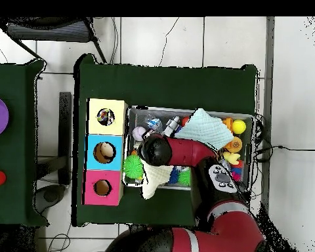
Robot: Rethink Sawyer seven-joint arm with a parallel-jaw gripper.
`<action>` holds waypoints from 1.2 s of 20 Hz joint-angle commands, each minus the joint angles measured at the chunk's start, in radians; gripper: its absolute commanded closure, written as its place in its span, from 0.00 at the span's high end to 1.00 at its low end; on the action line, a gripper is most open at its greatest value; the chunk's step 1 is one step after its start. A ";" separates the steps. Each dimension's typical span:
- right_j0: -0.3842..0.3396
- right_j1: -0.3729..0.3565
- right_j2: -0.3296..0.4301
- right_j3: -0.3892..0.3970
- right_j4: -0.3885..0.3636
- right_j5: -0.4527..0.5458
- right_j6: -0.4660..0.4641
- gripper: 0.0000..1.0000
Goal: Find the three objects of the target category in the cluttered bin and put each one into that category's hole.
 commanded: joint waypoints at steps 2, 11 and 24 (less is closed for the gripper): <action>-0.041 0.031 0.026 -0.053 -0.082 0.106 -0.129 1.00; -0.064 -0.059 0.020 0.014 -0.112 0.127 -0.137 1.00; -0.056 -0.152 0.006 0.093 -0.146 0.096 -0.089 1.00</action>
